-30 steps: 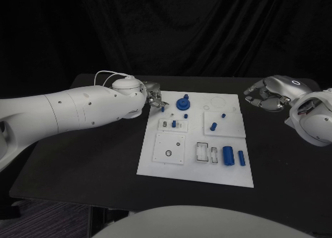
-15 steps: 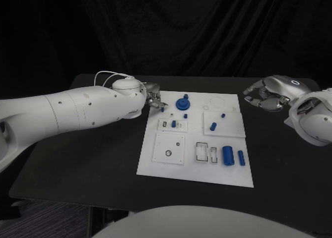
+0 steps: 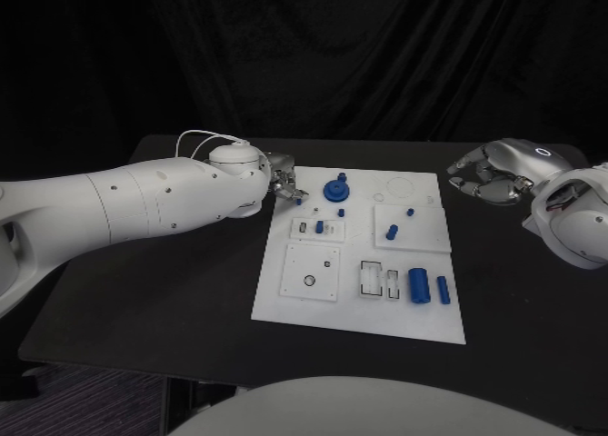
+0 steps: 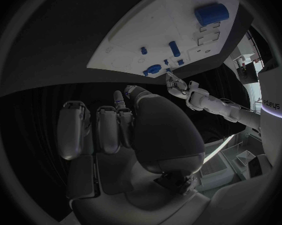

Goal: Assemble the parts on the task board

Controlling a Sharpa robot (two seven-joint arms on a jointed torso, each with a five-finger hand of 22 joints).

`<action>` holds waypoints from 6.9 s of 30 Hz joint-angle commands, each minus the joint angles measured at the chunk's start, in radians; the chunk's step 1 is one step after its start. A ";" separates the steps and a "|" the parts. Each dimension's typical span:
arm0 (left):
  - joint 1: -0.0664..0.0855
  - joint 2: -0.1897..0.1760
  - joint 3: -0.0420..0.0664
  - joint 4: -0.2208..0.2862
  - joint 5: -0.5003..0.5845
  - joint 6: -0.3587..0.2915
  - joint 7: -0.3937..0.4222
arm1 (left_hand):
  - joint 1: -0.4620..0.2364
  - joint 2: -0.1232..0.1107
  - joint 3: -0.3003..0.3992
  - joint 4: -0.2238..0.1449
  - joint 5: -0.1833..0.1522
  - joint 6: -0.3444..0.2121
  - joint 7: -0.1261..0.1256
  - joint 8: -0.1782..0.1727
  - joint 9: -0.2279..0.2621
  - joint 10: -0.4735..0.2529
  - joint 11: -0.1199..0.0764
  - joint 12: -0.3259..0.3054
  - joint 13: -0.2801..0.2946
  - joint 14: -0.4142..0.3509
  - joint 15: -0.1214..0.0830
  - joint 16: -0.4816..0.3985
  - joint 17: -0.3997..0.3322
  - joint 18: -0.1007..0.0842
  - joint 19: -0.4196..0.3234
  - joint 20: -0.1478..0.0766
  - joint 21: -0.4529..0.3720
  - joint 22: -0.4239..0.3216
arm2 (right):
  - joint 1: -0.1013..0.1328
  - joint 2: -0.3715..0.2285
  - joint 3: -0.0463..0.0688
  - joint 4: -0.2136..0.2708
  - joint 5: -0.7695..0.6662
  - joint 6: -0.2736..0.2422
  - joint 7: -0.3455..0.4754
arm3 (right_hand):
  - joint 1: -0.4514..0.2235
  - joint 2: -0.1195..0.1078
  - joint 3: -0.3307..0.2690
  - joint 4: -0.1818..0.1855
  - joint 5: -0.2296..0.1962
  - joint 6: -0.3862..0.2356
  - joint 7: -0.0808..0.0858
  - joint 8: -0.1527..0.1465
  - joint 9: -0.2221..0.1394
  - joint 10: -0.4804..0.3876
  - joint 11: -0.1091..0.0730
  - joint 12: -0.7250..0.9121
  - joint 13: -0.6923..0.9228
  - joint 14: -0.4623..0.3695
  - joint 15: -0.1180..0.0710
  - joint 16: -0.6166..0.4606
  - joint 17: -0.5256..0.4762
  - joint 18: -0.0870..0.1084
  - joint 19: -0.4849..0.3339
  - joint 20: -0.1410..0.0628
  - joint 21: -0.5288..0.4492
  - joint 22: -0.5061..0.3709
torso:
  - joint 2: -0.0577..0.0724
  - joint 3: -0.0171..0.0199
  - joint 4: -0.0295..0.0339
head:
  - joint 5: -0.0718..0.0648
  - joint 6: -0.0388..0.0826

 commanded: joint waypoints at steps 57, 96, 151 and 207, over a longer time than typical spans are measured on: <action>-0.004 -0.099 0.001 0.121 0.184 -0.187 0.010 | -0.006 -0.190 0.495 -0.032 0.046 0.045 -0.005 -0.043 0.007 0.105 -0.002 0.003 0.262 0.106 -0.002 0.003 0.263 -0.003 -0.004 0.000 -0.015 0.198 | -0.004 -0.005 0.001 -0.001 -0.003 0.005 -0.007 | -0.001 -0.006 0.010 -0.004 0.005 0.002 0.001 -0.007 -0.002 -0.010 0.002 -0.008 -0.063 0.051 0.003 -0.009 -0.006 0.013 0.022 0.007 -0.011 0.193 | 0.000 0.0002 -0.0006 | 0.005 0.000; -0.072 -0.199 0.000 0.296 0.266 -0.240 0.036 | -0.044 -0.190 0.548 -0.043 -0.026 0.048 -0.003 -0.052 0.002 0.105 -0.001 0.003 0.262 0.106 -0.001 0.003 0.263 -0.001 -0.012 0.000 -0.029 0.194 | -0.004 -0.011 0.001 0.004 -0.003 0.005 -0.013 | -0.001 -0.007 0.011 -0.005 0.005 0.002 0.001 -0.007 -0.002 -0.010 0.002 -0.008 -0.064 0.051 0.003 -0.009 -0.006 0.013 0.022 0.007 -0.010 0.193 | 0.001 -0.0006 -0.0003 | 0.011 0.000; -0.105 -0.188 0.000 0.283 0.230 -0.232 0.062 | -0.168 -0.157 0.386 0.002 -0.070 0.058 0.006 -0.058 0.001 0.105 0.008 0.003 0.262 0.106 0.007 0.003 0.263 0.002 -0.021 0.008 -0.044 0.189 | -0.006 -0.009 0.001 0.000 -0.003 0.005 -0.012 | -0.004 -0.008 0.012 -0.006 0.004 0.003 0.001 -0.008 -0.002 -0.010 0.002 -0.009 -0.064 0.051 0.003 -0.009 -0.006 0.013 0.022 0.007 -0.011 0.193 | 0.000 0.0002 -0.0004 | 0.012 0.000; -0.111 -0.179 0.001 0.265 0.259 -0.271 0.111 | -0.283 0.036 -0.094 0.005 -0.147 0.003 0.001 0.072 0.151 0.105 0.006 0.003 0.262 0.106 0.007 0.003 0.263 -0.002 -0.010 0.009 -0.023 0.195 | -0.011 -0.012 0.001 0.000 -0.002 0.010 -0.014 | -0.006 -0.009 0.013 -0.007 0.004 0.006 0.001 -0.007 -0.002 -0.010 0.002 -0.008 -0.064 0.051 0.003 -0.009 -0.006 0.013 0.022 0.007 -0.011 0.193 | -0.001 0.0000 -0.0010 | 0.014 0.000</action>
